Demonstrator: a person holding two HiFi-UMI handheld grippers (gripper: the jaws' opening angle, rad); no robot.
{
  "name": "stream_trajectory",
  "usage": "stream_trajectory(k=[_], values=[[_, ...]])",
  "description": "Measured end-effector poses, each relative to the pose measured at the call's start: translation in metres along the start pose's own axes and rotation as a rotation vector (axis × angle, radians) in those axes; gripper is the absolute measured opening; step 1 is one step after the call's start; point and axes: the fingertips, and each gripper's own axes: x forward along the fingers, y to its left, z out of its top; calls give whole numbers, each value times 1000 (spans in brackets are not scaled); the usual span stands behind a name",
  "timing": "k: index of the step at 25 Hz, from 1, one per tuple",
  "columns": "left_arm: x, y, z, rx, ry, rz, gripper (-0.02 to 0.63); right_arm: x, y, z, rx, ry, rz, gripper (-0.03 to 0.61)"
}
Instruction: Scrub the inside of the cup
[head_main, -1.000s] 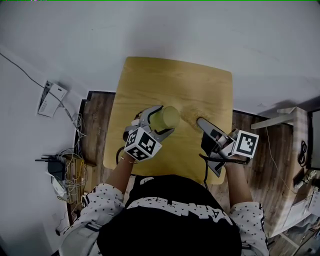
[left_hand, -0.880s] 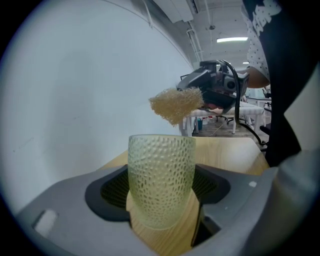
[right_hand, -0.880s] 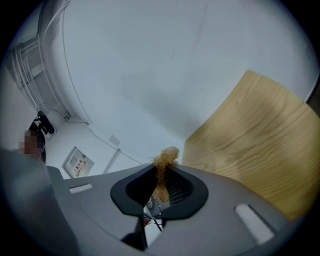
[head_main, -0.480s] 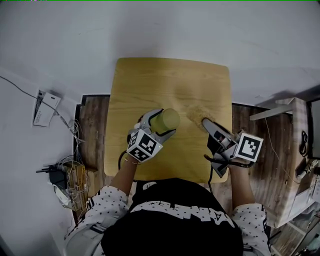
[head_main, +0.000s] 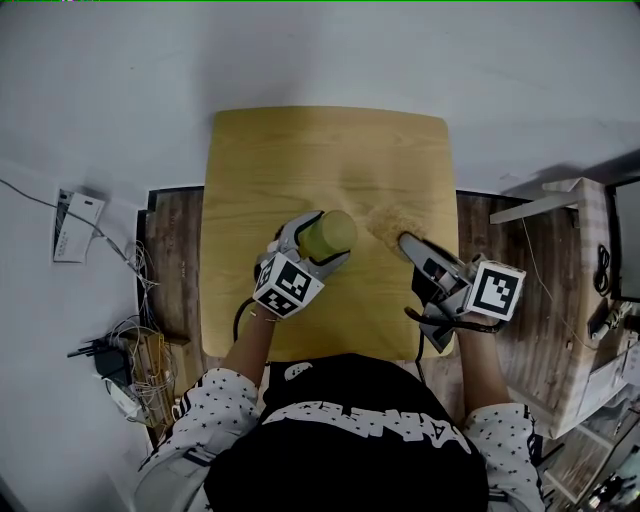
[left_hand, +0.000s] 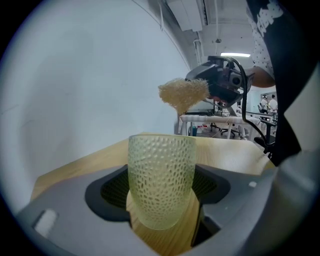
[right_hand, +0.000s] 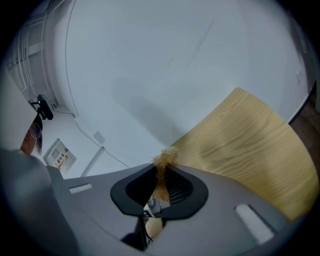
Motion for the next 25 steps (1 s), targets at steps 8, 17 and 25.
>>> stream_trajectory(k=[8,17,25], values=[[5,1,-1,-20,-32,2,368,0,-1,-1,-13,11,-6,55],[1,3,-3,-57,-52,41,368,2,1,-3,-22,25,-1,55],[-5,3,-7,-73,-46,67,370,5,8,-5,-21,45,17,55]])
